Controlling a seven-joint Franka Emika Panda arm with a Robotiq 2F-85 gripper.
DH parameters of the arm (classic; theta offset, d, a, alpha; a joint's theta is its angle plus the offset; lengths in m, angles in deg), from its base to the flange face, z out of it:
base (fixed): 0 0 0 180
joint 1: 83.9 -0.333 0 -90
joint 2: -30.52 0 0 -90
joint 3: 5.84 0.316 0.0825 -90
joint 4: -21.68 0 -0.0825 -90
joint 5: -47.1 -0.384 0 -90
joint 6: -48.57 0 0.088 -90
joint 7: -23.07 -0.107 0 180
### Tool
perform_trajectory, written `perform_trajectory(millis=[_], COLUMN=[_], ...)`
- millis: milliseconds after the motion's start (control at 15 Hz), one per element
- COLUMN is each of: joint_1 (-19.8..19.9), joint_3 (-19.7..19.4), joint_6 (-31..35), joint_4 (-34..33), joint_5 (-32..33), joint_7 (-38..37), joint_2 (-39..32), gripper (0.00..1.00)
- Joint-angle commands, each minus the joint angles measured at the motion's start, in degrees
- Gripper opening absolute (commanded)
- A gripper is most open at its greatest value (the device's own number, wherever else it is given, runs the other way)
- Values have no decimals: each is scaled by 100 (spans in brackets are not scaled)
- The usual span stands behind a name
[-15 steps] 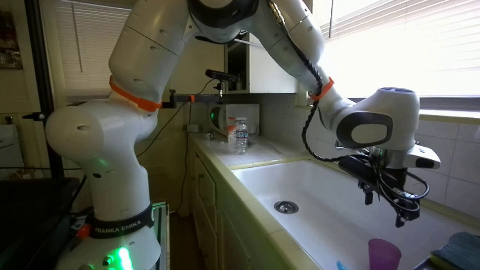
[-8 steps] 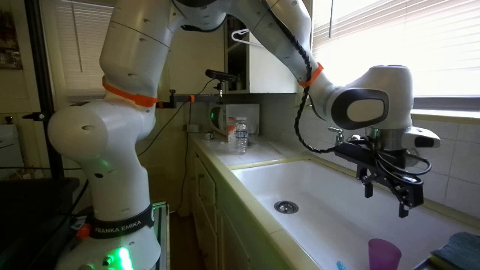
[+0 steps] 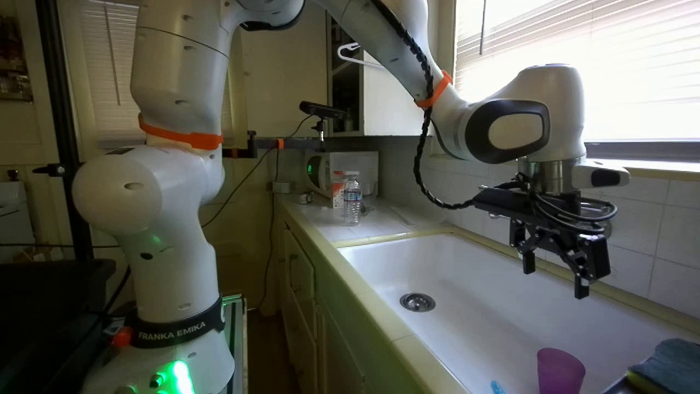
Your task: Open the tap using the faucet handle on the left, let water drop into the purple cup, close the tap and pour the contents of the paper cup into the sink
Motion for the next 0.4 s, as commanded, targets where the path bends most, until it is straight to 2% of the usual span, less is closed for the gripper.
perform_trajectory(millis=[0, 333], joint_1=[-96, -102], joint_3=[-102, -113], joint_6=[-11, -11], joint_4=[59, 61], joint_5=[7, 8], joint_7=[-28, -32], joint_2=[87, 115], gripper=[100, 100])
